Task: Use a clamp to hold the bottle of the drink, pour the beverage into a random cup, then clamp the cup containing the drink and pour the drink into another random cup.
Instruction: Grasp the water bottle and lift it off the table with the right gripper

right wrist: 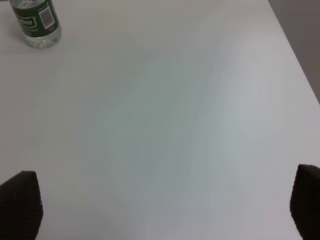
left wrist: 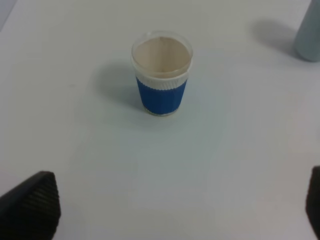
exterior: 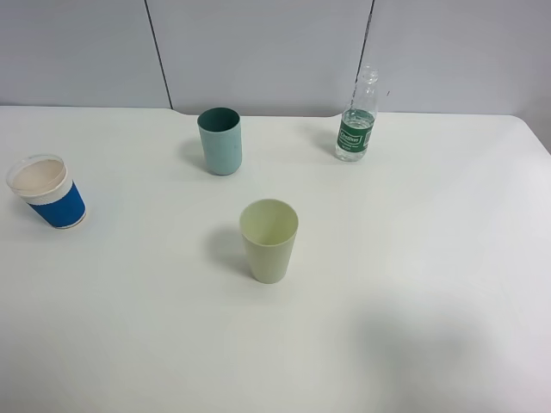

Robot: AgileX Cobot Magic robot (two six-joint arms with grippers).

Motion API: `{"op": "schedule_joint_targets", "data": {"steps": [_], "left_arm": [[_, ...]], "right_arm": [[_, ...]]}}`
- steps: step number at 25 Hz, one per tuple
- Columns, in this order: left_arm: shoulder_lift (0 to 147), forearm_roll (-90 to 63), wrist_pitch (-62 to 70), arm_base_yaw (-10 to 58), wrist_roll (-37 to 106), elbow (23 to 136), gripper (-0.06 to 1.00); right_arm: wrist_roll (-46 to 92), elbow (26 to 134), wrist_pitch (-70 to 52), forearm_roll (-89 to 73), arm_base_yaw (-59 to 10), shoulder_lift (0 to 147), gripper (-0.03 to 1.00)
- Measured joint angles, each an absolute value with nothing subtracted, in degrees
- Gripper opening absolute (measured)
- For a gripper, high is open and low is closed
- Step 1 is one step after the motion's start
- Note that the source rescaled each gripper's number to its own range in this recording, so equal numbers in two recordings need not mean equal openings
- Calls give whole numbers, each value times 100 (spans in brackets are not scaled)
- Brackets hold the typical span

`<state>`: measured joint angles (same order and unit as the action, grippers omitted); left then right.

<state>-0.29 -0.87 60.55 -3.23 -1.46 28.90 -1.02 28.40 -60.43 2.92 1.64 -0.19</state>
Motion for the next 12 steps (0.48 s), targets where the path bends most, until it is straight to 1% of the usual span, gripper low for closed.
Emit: {"op": "schedule_joint_targets", "data": {"steps": [12], "left_arm": [[-29,-87,6055,-323,-146,2890,100]], "right_arm": [[-102,2840,-6043,292,164,-19,100]]}}
